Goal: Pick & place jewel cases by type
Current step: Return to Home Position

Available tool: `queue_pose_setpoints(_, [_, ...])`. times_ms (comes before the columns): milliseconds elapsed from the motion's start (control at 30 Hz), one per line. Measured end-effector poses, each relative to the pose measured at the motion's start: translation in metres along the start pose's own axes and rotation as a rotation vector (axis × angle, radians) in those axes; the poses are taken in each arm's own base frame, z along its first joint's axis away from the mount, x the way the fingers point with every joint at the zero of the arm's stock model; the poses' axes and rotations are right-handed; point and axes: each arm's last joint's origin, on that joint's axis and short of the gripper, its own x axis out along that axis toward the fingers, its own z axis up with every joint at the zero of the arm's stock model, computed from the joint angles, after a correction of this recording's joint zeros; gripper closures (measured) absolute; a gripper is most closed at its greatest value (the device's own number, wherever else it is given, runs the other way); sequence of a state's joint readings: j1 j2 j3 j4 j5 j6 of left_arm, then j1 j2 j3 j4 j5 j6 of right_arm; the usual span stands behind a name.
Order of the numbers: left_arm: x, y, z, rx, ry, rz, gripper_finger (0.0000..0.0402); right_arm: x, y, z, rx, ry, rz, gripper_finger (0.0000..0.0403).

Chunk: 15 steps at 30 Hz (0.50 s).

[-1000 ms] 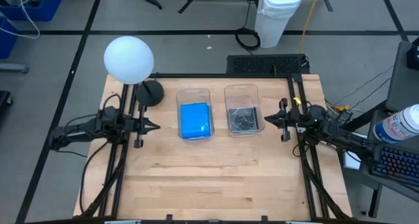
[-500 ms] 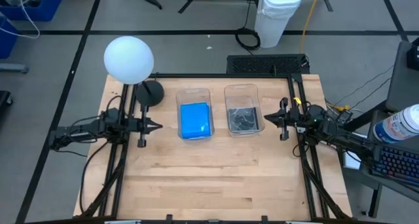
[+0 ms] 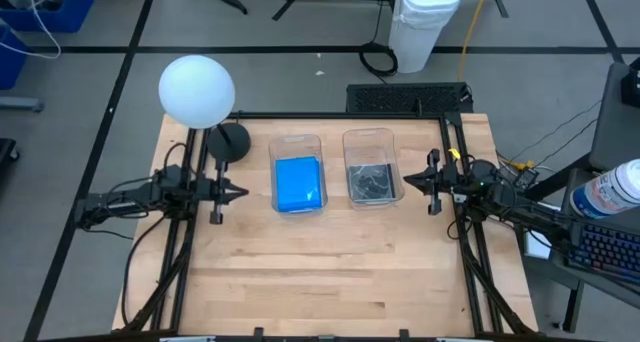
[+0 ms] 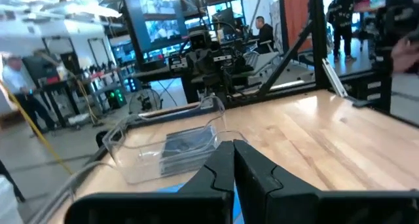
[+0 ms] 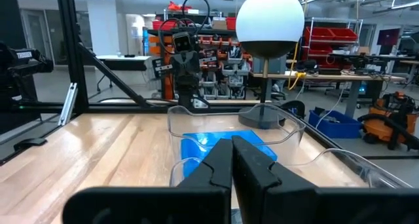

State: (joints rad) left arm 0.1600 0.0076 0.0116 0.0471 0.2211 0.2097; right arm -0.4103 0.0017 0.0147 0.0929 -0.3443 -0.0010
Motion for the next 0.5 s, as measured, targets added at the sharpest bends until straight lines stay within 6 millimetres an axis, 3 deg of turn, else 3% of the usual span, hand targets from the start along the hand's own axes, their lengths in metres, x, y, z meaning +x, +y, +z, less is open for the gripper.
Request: queue_pose_setpoints(500, [0.0001, 0.0005, 0.002, -0.051, -0.025, 0.008, 0.037, 0.0001, 0.0, 0.0003, -0.012, -0.005, -0.001, 0.0403])
